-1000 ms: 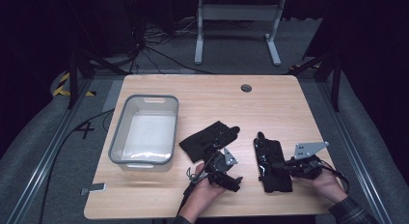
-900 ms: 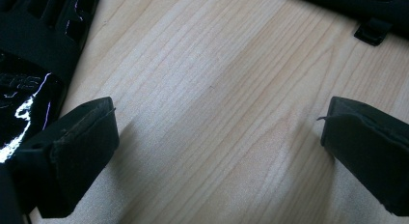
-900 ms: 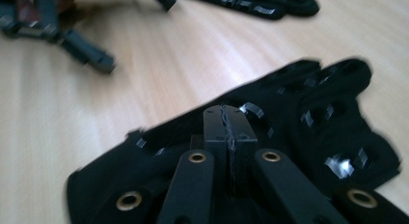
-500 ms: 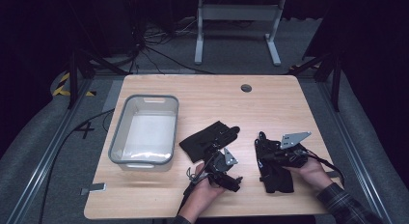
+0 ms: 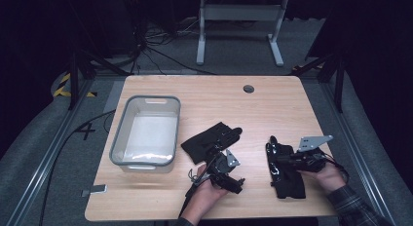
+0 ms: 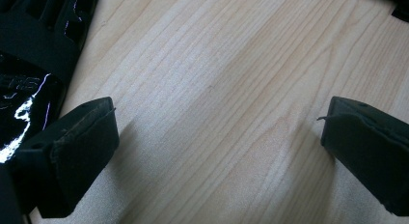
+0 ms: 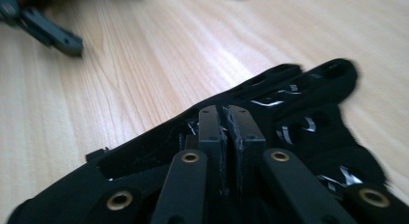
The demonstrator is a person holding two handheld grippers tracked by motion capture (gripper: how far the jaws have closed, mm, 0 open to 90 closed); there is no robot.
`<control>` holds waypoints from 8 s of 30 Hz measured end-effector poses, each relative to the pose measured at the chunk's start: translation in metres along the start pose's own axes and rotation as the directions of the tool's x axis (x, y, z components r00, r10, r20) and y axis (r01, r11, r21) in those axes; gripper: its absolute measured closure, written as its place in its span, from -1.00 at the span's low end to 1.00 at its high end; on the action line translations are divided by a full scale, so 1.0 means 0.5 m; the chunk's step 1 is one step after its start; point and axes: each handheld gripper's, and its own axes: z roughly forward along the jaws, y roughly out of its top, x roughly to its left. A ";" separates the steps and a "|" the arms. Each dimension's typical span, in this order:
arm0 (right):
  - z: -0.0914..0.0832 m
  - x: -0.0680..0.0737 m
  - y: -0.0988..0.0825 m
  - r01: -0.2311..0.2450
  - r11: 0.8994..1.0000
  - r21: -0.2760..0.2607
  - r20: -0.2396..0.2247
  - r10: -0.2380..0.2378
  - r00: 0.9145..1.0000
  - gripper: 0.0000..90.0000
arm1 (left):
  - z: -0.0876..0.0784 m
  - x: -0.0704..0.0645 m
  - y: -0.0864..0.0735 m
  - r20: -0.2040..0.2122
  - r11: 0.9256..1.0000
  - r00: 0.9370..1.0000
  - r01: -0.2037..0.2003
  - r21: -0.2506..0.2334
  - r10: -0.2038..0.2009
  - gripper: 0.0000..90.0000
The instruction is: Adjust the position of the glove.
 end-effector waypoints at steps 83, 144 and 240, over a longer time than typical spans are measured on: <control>-0.073 -0.067 -0.136 -0.133 0.991 -0.006 0.245 0.130 0.961 -0.77 | 0.017 0.096 0.100 -0.034 0.991 0.997 0.077 0.110 -0.074 1.00; -0.073 -0.067 -0.136 -0.133 0.991 -0.006 0.245 0.130 0.961 -0.77 | -0.026 0.083 0.065 0.020 0.978 0.993 0.107 0.179 -0.112 0.96; -0.004 0.022 -0.041 0.006 0.997 0.074 0.021 -0.007 1.000 1.00 | -0.041 0.021 0.023 0.047 0.985 0.990 0.128 0.115 -0.134 0.49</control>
